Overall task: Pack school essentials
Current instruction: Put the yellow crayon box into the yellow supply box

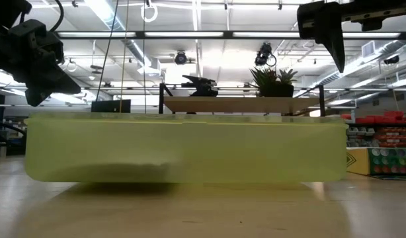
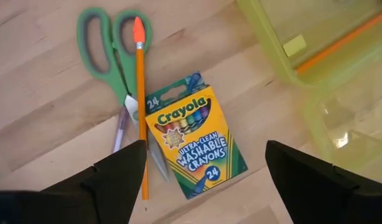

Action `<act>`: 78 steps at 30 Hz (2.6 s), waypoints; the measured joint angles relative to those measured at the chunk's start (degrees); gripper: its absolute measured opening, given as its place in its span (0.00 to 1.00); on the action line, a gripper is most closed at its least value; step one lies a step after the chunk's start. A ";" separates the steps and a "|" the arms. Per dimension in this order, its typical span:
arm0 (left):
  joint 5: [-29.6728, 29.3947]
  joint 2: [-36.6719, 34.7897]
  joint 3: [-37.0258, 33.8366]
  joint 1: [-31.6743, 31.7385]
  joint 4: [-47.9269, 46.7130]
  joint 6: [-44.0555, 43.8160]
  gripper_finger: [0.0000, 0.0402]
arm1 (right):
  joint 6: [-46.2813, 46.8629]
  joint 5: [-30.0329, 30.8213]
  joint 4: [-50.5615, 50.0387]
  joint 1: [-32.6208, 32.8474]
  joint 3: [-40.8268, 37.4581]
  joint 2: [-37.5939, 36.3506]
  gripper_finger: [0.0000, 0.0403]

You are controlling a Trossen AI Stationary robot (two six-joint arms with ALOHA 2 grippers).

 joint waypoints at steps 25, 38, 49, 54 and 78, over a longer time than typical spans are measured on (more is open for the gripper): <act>-0.01 0.00 0.00 -0.01 0.00 0.03 0.08 | 2.68 -0.94 0.68 0.04 -3.67 0.00 0.84; 0.00 0.00 0.00 -0.02 -0.02 0.02 0.07 | 0.04 -1.11 0.96 0.04 -3.67 0.00 0.84; 0.00 0.00 0.00 0.00 0.00 0.04 0.10 | -1.56 -4.13 5.68 0.04 -3.67 0.00 0.84; 0.00 0.00 0.00 0.00 0.00 0.02 0.09 | -1.66 -4.15 7.76 -0.01 -4.70 -0.04 0.84; 0.00 0.00 0.00 -0.02 -0.02 0.04 0.08 | 18.89 9.16 17.74 -0.26 -6.64 -0.04 0.99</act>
